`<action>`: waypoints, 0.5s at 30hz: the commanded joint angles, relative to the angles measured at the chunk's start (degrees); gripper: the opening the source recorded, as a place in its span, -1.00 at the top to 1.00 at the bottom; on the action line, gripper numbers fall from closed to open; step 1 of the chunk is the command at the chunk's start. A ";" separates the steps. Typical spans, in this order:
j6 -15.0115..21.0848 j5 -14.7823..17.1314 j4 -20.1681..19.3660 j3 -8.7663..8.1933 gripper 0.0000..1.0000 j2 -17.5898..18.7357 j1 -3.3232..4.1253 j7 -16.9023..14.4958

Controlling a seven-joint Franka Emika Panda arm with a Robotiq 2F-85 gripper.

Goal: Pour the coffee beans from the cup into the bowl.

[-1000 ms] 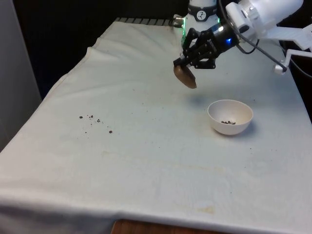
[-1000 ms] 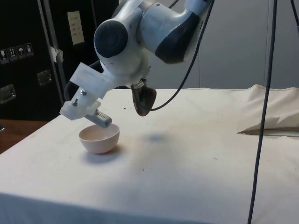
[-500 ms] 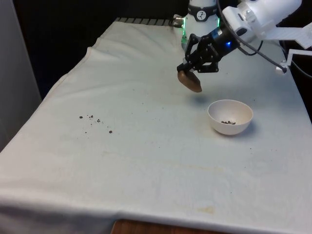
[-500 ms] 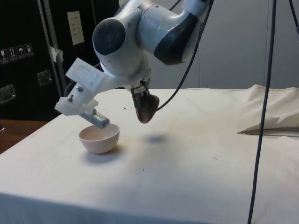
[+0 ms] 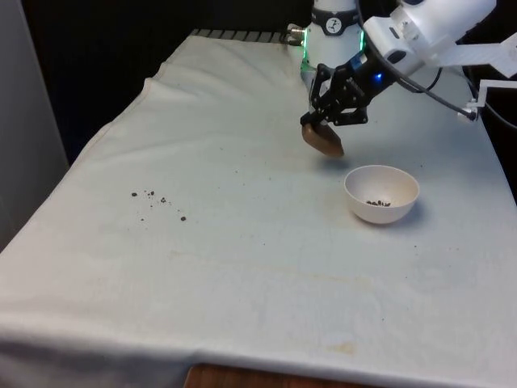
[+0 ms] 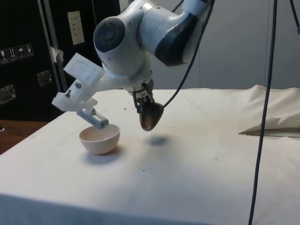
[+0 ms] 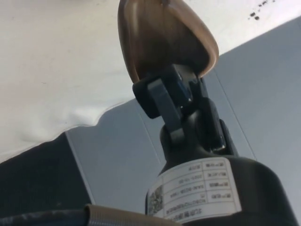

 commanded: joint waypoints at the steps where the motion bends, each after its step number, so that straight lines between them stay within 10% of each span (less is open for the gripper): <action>1: 1.38 0.69 -0.40 0.11 1.00 -0.29 -0.52 -0.11; 15: 5.33 4.41 -1.95 -1.09 1.00 -0.86 -0.63 -0.80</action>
